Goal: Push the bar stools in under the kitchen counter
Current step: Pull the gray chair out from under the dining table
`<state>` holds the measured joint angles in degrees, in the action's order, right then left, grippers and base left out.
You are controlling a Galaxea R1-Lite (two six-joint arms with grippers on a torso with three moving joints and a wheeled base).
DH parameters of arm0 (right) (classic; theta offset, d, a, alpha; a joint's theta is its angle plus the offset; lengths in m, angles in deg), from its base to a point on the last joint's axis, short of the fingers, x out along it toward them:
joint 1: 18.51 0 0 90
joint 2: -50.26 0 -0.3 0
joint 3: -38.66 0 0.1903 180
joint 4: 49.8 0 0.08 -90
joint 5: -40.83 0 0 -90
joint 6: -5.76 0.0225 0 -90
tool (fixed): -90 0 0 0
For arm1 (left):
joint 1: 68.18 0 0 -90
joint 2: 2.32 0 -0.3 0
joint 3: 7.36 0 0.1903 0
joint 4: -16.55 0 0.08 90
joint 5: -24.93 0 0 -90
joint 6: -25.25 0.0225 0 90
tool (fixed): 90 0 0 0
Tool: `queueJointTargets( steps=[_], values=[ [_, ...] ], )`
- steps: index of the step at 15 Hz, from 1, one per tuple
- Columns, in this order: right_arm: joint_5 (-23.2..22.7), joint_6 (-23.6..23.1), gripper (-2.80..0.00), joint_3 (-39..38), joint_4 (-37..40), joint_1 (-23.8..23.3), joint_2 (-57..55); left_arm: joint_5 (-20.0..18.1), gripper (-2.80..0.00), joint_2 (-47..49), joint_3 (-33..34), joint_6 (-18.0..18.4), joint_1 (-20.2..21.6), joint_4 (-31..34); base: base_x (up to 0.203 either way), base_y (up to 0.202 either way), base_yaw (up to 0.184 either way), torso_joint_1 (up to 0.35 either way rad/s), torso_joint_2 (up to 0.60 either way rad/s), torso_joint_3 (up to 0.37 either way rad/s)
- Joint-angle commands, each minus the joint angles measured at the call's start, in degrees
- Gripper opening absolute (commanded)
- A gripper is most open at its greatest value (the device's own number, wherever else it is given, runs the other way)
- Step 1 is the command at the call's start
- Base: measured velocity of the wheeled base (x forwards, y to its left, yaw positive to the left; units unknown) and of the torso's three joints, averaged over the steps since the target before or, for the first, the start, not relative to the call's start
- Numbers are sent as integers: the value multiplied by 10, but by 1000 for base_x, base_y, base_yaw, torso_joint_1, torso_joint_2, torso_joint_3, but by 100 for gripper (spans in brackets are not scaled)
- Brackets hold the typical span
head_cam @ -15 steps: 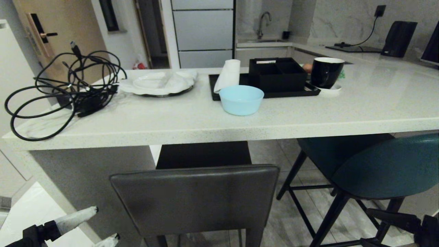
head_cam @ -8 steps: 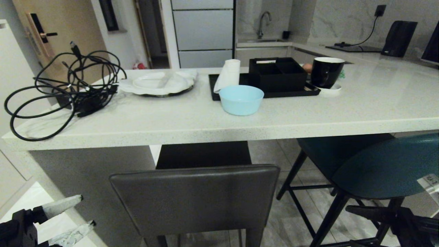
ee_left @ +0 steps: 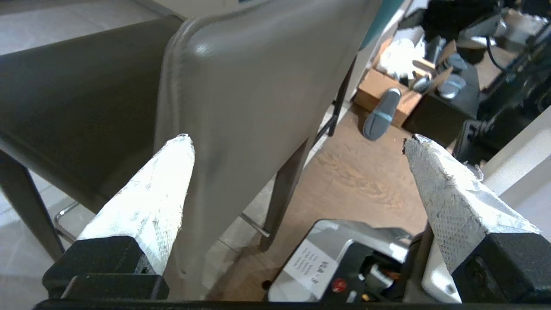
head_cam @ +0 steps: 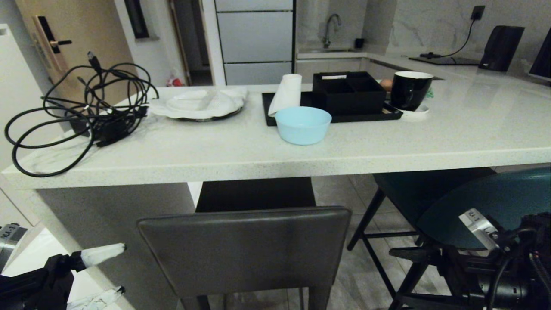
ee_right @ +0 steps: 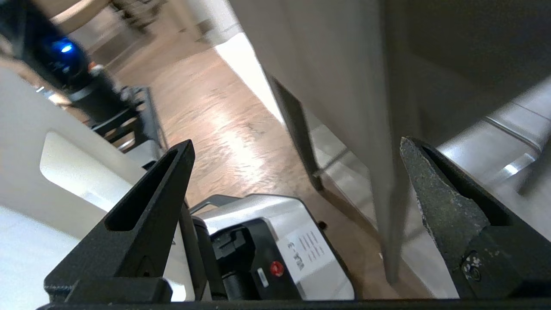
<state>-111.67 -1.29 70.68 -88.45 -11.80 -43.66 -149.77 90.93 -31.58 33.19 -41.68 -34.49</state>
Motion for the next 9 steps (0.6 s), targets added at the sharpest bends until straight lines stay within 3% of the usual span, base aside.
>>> queueJointTargets(
  steps=[1,4,9],
  values=[
    [-2,9,0,3,-73,35,-68,-6,0,106,6,0,-16,-89,0,0,0,0,0,0],
    [-1,31,0,12,-141,49,-106,-4,0,177,-1,-9,-43,-131,0,0,0,0,0,0],
    [0,39,0,44,-147,57,-125,1,0,204,-47,-19,-55,-133,0,0,0,0,0,0]
  ],
)
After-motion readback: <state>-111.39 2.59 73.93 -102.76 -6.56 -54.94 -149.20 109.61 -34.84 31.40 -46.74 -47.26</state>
